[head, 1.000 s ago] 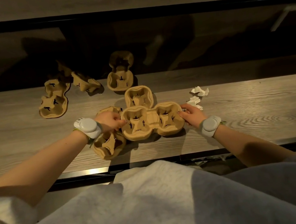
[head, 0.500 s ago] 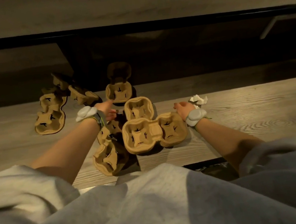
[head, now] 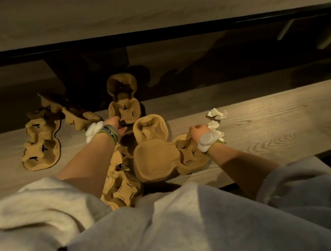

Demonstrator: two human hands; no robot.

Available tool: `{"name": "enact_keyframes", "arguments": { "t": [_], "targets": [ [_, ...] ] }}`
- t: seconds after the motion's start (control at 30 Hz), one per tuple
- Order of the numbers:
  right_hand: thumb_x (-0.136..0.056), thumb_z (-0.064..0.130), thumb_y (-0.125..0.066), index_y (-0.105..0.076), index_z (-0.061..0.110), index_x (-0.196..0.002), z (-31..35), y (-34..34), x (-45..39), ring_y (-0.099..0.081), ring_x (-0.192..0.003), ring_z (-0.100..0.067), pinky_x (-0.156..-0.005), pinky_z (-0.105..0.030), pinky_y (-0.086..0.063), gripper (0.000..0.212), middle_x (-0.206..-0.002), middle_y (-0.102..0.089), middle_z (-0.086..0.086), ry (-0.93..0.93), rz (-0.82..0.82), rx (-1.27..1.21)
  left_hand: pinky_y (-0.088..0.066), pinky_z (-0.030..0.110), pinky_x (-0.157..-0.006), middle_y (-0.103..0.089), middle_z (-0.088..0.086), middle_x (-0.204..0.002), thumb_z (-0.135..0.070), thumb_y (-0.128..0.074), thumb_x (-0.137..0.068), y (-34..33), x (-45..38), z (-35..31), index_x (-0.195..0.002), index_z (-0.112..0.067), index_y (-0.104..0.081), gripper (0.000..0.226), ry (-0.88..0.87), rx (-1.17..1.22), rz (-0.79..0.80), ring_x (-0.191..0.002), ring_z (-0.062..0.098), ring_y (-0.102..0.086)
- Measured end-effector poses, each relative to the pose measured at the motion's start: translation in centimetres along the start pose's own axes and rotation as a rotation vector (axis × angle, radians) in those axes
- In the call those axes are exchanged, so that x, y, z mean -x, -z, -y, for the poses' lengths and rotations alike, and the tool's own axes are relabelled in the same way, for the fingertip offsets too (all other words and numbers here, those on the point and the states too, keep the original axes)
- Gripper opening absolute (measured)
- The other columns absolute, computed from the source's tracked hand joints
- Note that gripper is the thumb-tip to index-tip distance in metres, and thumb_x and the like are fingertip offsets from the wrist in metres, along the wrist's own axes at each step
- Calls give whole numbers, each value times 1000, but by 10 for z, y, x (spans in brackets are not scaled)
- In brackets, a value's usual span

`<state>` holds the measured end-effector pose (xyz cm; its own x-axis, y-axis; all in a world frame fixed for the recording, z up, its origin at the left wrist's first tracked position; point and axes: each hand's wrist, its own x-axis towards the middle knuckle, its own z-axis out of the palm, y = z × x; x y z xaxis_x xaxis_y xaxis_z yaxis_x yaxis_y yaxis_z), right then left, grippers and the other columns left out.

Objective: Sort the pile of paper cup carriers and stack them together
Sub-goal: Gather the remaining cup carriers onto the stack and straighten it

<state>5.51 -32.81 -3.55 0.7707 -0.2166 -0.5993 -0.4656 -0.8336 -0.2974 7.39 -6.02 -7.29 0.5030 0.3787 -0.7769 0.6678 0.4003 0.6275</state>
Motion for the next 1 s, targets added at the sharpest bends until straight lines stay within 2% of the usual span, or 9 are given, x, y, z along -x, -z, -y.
{"name": "enact_keyframes", "arguments": {
  "t": [0.07, 0.13, 0.23, 0.33, 0.43, 0.6, 0.7, 0.8, 1.0],
  "targets": [
    [-100, 24, -31, -62, 3, -120, 0, -1, -4, -52, -121, -30, -97, -30, -37, 43, -130, -58, -15, -9, 1, -5, -43, 34, -100, -41, 21, -145, -19, -48, -98, 2, -5, 4, -141, 4, -32, 52, -32, -191, -56, -133, 33, -42],
    [-100, 23, -31, -61, 4, -121, 2, -2, -6, -52, -121, -30, -97, -29, -36, 42, -130, -58, -14, -13, -5, -6, -43, 36, -97, -52, 20, -133, -21, -51, -97, 3, -13, 1, -133, 4, -42, 45, -131, -358, -88, -123, 35, -51],
    [-99, 23, -31, -61, 5, -120, 2, -3, -6, -53, -119, -31, -95, -29, -37, 41, -128, -59, -14, -16, -14, -24, -51, 30, -71, -63, 10, -99, -18, -52, -96, 0, -5, -12, -96, -6, -57, 13, 87, 168, 7, -86, 24, -60],
    [-99, 24, -32, -62, 6, -120, 1, -6, -6, -54, -117, -31, -92, -30, -37, 41, -126, -60, -15, 0, -19, -33, -45, 24, -55, -57, 5, -79, -20, -54, -96, 6, 2, -12, -78, -11, -55, 19, 48, 176, 17, -66, 15, -53],
    [-99, 24, -31, -61, 5, -121, 3, -7, -6, -54, -118, -32, -88, -30, -37, 42, -127, -60, -16, -4, -7, -40, -53, 30, -71, -62, 7, -83, -34, -60, -90, 14, 14, -13, -95, -7, -60, 28, -35, 38, 80, -73, 20, -60],
    [-97, 24, -34, -63, 7, -120, 5, -5, -5, -56, -115, -33, -94, -33, -41, 40, -124, -62, -14, 48, 30, -29, -48, 42, -101, -66, 7, -121, -74, -64, -56, 28, -23, -5, -125, -13, -59, 93, -136, -102, 140, -110, 26, -63],
    [-94, 25, -42, -61, 10, -123, 5, -4, -12, -55, -117, -34, -101, -40, -44, 38, -127, -61, -14, 90, 89, -12, -52, 36, -95, -69, 4, -110, -61, -57, -80, 27, 29, -17, -118, -14, -62, 61, -169, -76, 148, -102, 22, -66],
    [-96, 25, -41, -60, 11, -125, 9, 3, -7, -54, -119, -33, -101, -37, -43, 38, -128, -60, -12, 150, 51, -3, -54, 26, -68, -69, 1, -93, -52, -51, -91, 29, 54, -21, -99, -19, -63, 36, -202, -29, 183, -85, 15, -66],
    [-100, 39, -25, -66, 7, -105, 13, 10, -16, -62, -95, -32, -91, -40, -48, 52, -99, -67, -11, 163, -5, -304, -53, 26, -61, -67, 3, -84, -51, -51, -91, 40, 85, -22, -89, -22, -62, 31, -195, -89, 209, -73, 16, -64]
  ]
}}
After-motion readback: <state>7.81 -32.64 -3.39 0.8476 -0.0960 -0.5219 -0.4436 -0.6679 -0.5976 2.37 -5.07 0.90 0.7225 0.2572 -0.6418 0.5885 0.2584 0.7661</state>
